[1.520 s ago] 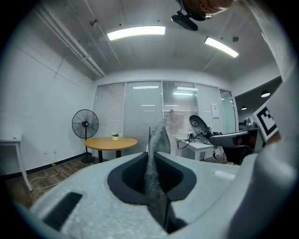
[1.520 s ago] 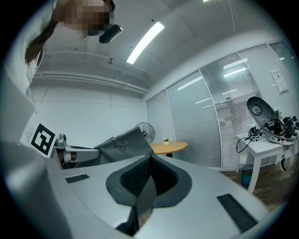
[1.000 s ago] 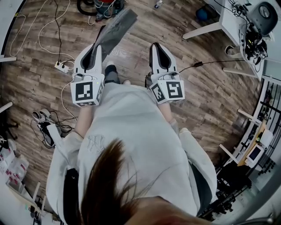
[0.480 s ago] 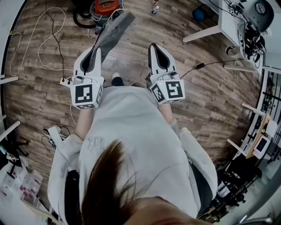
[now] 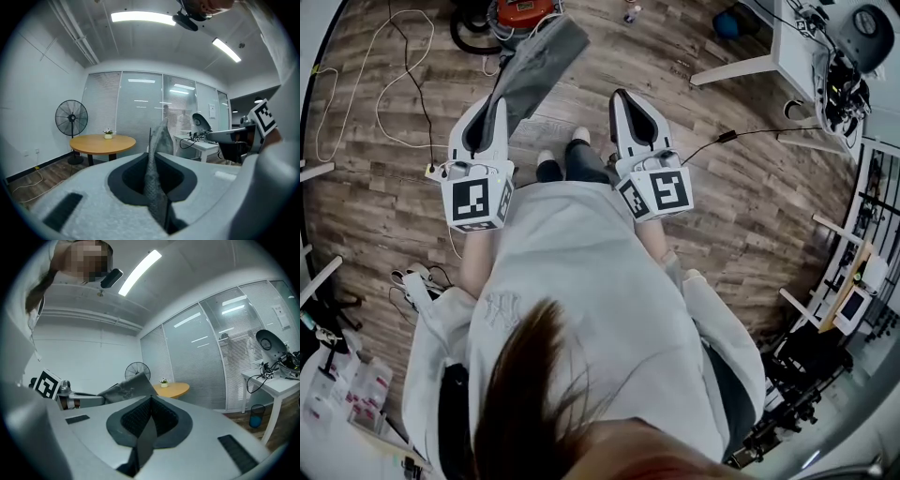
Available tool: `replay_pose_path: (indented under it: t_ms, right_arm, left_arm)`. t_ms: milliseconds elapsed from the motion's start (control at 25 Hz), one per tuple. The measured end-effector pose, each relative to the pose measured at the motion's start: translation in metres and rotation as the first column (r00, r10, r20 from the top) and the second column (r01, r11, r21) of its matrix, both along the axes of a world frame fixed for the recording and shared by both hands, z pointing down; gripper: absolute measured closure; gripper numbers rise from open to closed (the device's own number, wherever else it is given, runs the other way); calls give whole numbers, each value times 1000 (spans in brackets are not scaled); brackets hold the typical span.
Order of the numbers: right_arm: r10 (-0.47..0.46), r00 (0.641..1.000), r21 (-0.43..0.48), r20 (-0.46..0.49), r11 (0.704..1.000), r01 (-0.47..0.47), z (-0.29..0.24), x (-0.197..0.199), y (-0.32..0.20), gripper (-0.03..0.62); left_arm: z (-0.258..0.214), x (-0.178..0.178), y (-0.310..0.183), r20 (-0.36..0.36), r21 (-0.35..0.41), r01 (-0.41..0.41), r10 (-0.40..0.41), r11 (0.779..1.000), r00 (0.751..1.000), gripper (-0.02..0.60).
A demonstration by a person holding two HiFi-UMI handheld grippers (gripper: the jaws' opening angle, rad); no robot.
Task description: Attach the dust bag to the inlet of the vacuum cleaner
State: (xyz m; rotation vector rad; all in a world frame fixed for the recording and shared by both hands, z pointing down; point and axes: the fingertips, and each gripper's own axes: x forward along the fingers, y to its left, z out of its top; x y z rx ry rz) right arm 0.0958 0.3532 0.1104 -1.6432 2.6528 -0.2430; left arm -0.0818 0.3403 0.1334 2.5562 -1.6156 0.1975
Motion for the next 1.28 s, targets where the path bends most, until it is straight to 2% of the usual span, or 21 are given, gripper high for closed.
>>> replay_pose_path:
  t_ms: [200, 360, 720, 960, 1280]
  right_arm:
    - [-21, 1000, -28, 15, 999, 22, 9, 12, -32, 591]
    - [-33, 999, -30, 29, 999, 34, 8, 30, -74, 592]
    - [-90, 996, -11, 29, 996, 90, 2, 68, -157, 592]
    - [-129, 991, -14, 31, 992, 129, 3, 79, -183, 592]
    - [-134, 990, -32, 37, 990, 135, 9, 92, -199, 592]
  left_arm:
    - [7, 14, -25, -6, -26, 17, -18, 1000, 1000, 543]
    - [10, 21, -58, -23, -40, 67, -68, 997, 997, 543]
    - [-1, 49, -132, -25, 5, 138, -138, 990, 990, 541]
    - [-3, 63, -153, -61, -2, 155, -155, 988, 986, 538]
    - [3, 83, -167, -41, -19, 147, -148, 989, 988, 537]
